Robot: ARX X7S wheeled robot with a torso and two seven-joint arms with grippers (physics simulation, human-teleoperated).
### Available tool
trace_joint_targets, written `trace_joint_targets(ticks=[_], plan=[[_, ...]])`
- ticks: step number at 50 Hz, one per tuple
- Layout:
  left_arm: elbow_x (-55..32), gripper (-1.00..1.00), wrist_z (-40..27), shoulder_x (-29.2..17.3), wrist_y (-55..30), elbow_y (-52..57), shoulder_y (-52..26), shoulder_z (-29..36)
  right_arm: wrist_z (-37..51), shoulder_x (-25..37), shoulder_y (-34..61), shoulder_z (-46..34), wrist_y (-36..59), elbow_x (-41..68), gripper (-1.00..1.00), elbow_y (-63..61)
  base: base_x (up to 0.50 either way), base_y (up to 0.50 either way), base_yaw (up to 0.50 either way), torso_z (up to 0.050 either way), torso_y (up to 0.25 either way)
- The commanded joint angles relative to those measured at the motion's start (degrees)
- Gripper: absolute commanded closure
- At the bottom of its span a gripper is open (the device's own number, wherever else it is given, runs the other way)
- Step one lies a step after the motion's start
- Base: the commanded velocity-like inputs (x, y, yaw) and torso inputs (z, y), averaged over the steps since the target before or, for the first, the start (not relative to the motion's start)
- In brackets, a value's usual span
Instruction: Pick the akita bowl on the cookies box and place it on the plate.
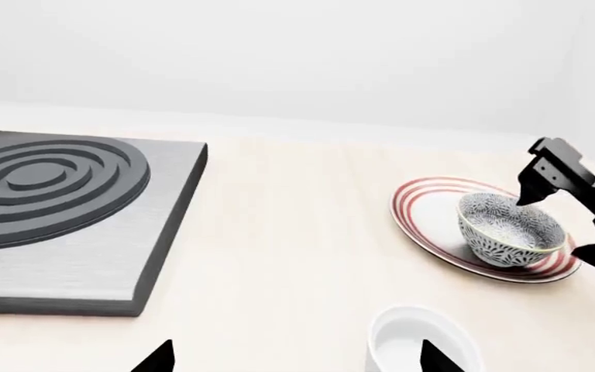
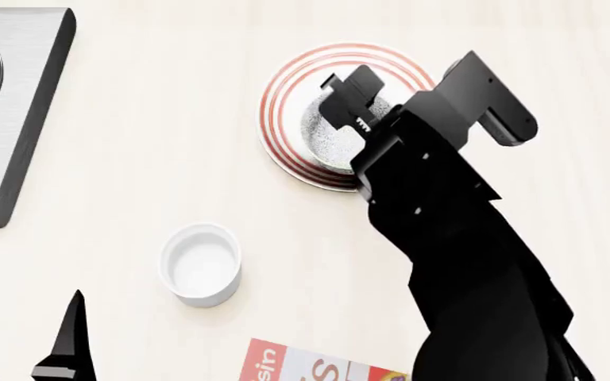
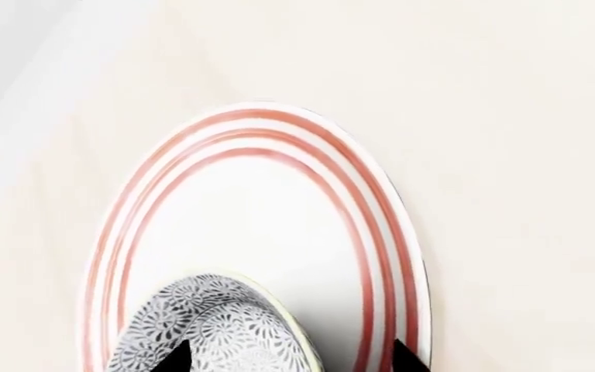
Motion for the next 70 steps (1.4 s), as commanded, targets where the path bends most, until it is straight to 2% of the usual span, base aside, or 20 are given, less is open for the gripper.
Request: trace_joint_targets(ticks=[1, 11, 20, 36, 41, 44, 49, 56, 62, 70], plan=[[-0.26, -1.00, 2.41, 1.21, 1.98, -0.34, 0.36, -1.64, -2.19, -1.14, 0.35, -1.04, -0.44, 0.27, -1.00, -0.01, 0.00, 0.00, 0.00, 0.000, 0.000], [0.05, -1.00, 2.33, 1.11, 2.31, -0.11, 0.69, -1.20, -3.09, -0.14, 1.61, -6.91, 0.24, 4.62, -1.00, -0.01, 0.00, 0.00, 0.00, 0.000, 0.000], [-0.09, -1.00, 1.86, 0.81, 2.01, 0.87, 0.87, -1.16, -3.89, 0.70, 3.86, -9.07, 1.53, 5.19, -1.00, -0.02, 0.00, 0.00, 0.00, 0.000, 0.000], [1.15, -1.00, 0.50, 0.10, 1.40, 2.75, 1.01, -0.73, -9.09, 1.62, 8.68, -12.85, 5.68, 0.91, -1.00, -0.65, 0.00, 0.00, 0.00, 0.000, 0.000], [1.45, -1.00, 0.29, -0.08, 1.42, 2.95, 1.12, -0.64, -3.93, 10.15, 18.52, -17.94, -14.89, -6.98, -1.00, -32.65, 0.00, 0.00, 0.00, 0.000, 0.000], [1.45, -1.00, 0.14, -0.12, 1.26, 3.03, 1.04, -0.57, -2.03, 11.52, 20.58, -20.39, -19.65, -10.52, -1.00, -39.33, 0.00, 0.00, 0.00, 0.000, 0.000], [1.58, -1.00, 0.14, -0.18, 1.44, 2.88, 1.14, -0.42, 2.61, 15.97, 23.91, -25.05, -33.96, -18.39, -1.00, -56.67, 0.00, 0.00, 0.00, 0.000, 0.000], [1.71, -1.00, -0.01, -0.26, 1.29, 3.15, 1.13, -0.02, 9.41, 20.02, 25.88, -30.81, -49.64, -28.01, -1.00, -71.37, 0.00, 0.00, 0.00, 0.000, 0.000], [1.69, -1.00, -0.14, -0.41, 1.02, 3.49, 1.08, 0.25, 16.60, 20.94, 26.97, -36.70, -60.62, -39.04, -1.00, -80.19, 0.00, 0.00, 0.00, 0.000, 0.000], [1.48, -1.00, -0.48, -0.61, 0.73, 3.89, 0.97, 0.20, 40.63, 27.87, 24.21, -34.12, -60.72, -73.18, -1.00, -85.34, 0.00, 0.00, 0.00, 0.000, 0.000]])
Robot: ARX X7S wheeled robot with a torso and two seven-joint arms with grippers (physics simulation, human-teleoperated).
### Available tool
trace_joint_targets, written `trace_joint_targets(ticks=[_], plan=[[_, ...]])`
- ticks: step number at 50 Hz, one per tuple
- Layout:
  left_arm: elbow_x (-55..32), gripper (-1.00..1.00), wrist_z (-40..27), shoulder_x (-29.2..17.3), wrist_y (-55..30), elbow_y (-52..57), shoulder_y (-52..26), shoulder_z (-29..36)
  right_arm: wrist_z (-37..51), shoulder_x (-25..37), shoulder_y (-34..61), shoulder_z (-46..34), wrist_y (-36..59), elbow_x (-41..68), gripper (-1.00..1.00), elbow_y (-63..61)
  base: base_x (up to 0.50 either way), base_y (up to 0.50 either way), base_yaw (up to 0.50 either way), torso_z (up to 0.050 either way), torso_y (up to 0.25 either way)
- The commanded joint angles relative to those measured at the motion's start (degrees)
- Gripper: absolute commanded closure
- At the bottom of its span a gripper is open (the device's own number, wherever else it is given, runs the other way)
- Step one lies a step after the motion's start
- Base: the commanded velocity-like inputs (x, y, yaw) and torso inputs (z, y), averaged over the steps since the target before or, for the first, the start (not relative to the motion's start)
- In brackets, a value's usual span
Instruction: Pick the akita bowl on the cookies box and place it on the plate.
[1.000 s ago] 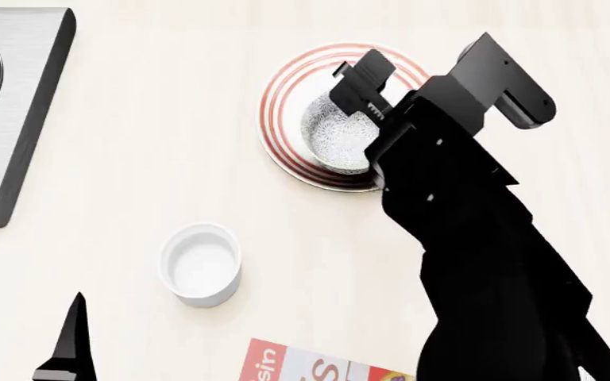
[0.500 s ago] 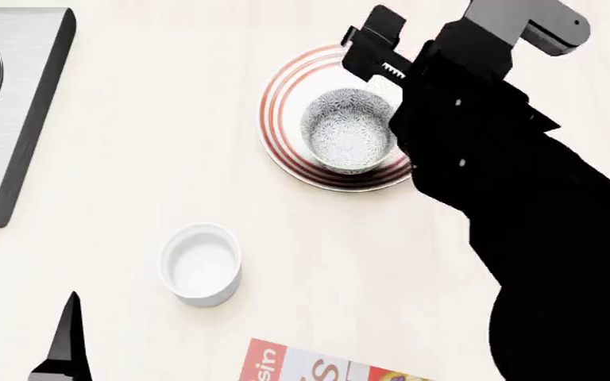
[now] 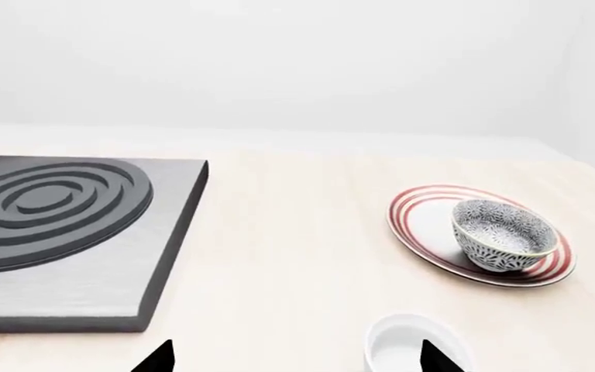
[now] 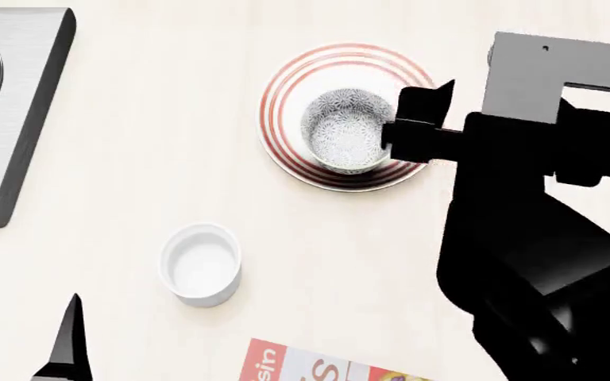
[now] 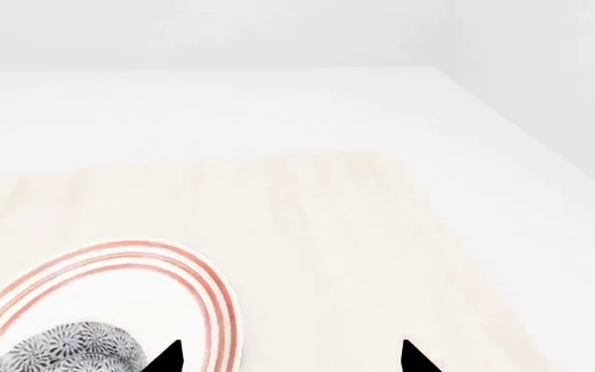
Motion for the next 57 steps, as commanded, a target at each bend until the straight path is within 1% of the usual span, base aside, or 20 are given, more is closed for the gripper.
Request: trace_joint_targets(ticks=[1, 2, 3, 4, 6, 7, 9, 14, 16, 17, 19, 22, 25, 26, 27, 30, 31, 34, 47, 57], plan=[[-0.46, -1.00, 2.03, 1.00, 1.14, 0.47, 0.15, -1.62, 17.53, 7.72, -2.56, 2.18, -10.02, -32.55, -1.00, -14.66, 0.00, 0.00, 0.00, 0.000, 0.000], [-0.17, -1.00, 2.13, 1.06, 1.33, 0.27, 0.22, -1.32, 18.53, 10.12, -4.72, 5.37, -10.18, -38.14, -1.00, -15.44, 0.00, 0.00, 0.00, 0.000, 0.000], [-0.13, -1.00, 2.14, 1.06, 1.36, 0.27, 0.22, -1.25, 20.92, 10.09, -4.44, 4.78, -9.19, -40.74, -1.00, -15.72, 0.00, 0.00, 0.00, 0.000, 0.000], [-0.07, -1.00, 2.14, 1.06, 1.34, 0.33, 0.17, -1.16, 26.85, 10.34, -4.46, 3.85, -8.69, -47.17, -1.00, -16.55, 0.00, 0.00, 0.00, 0.000, 0.000], [-0.02, -1.00, 2.12, 1.02, 1.36, 0.39, 0.19, -1.07, 29.87, 10.78, -5.23, 4.04, -8.23, -51.33, -1.00, -17.08, 0.00, 0.00, 0.00, 0.000, 0.000], [0.15, -1.00, 2.18, 1.05, 1.49, 0.25, 0.25, -0.90, 34.41, 11.20, -5.63, 4.10, -7.63, -56.46, -1.00, -17.58, 0.00, 0.00, 0.00, 0.000, 0.000], [0.26, -1.00, 2.19, 1.02, 1.61, 0.35, 0.37, -0.76, 39.18, 11.75, -5.84, 4.42, -6.38, -62.04, -1.00, -19.08, 0.00, 0.00, 0.00, 0.000, 0.000], [0.40, -1.00, 2.11, 0.93, 1.53, 0.75, 0.48, -0.37, 45.81, 12.21, -8.79, 5.62, -3.50, -69.22, -1.00, -20.59, 0.00, 0.00, 0.00, 0.000, 0.000], [0.48, -1.00, 2.07, 0.93, 1.48, 0.90, 0.53, -0.15, 47.09, 17.57, -14.87, 15.89, 6.77, -75.31, -1.00, -22.32, 0.00, 0.00, 0.00, 0.000, 0.000], [0.42, -1.00, 1.99, 0.86, 1.37, 1.20, 0.56, -0.14, 47.09, 19.87, -19.44, 21.33, 10.29, -78.91, -1.00, -22.97, 0.00, 0.00, 0.00, 0.000, 0.000], [0.38, -1.00, 1.96, 0.80, 1.37, 1.27, 0.62, -0.14, 47.06, 22.16, -24.97, 27.30, 13.63, -82.64, -1.00, -23.56, 0.00, 0.00, 0.00, 0.000, 0.000], [0.27, -1.00, 1.87, 0.70, 1.37, 1.43, 0.63, -0.24, 47.01, 24.33, -31.19, 34.09, 18.26, -85.93, -1.00, -25.15, 0.00, 0.00, 0.00, 0.000, 0.000], [0.41, -1.00, 1.88, 0.69, 1.52, 1.35, 0.64, -0.10, 46.97, 25.44, -35.87, 39.02, 23.39, -88.79, -1.00, -27.30, 0.00, 0.00, 0.00, 0.000, 0.000], [0.41, -1.00, 1.87, 0.68, 1.53, 1.34, 0.64, -0.09, 46.71, 25.61, -36.39, 39.78, 23.85, -88.88, -1.00, -27.45, 0.00, 0.00, 0.00, 0.000, 0.000], [0.56, -1.00, 1.87, 0.72, 1.60, 1.35, 0.71, 0.09, 47.00, 25.95, -37.87, 41.34, 27.06, -89.85, -1.00, -28.61, 0.00, 0.00, 0.00, 0.000, 0.000], [0.44, -1.00, 1.66, 0.61, 1.42, 1.80, 0.76, 0.06, 46.77, 26.30, -42.11, 44.90, 28.53, -91.70, -1.00, -29.78, 0.00, 0.00, 0.00, 0.000, 0.000], [0.40, -1.00, 1.61, 0.56, 1.46, 1.84, 0.75, -0.06, 46.97, 26.38, -43.34, 46.19, 31.22, -92.57, -1.00, -31.14, 0.00, 0.00, 0.00, 0.000, 0.000], [0.36, -1.00, 1.56, 0.51, 1.51, 1.77, 0.72, -0.12, 46.90, 27.26, -46.24, 49.25, 33.69, -93.61, -1.00, -32.43, 0.00, 0.00, 0.00, 0.000, 0.000], [0.05, -1.00, 1.35, 0.28, 1.44, 1.79, 0.55, -0.16, 46.73, 28.26, -57.70, 58.49, 41.77, -98.93, -1.00, -36.67, 0.00, 0.00, 0.00, 0.000, 0.000], [0.28, -1.00, 1.29, 0.23, 1.48, 1.68, 0.57, 0.37, 46.21, 27.73, -65.02, 61.96, 42.79, -102.03, -1.00, -36.45, 0.00, 0.00, 0.00, 0.000, 0.000]])
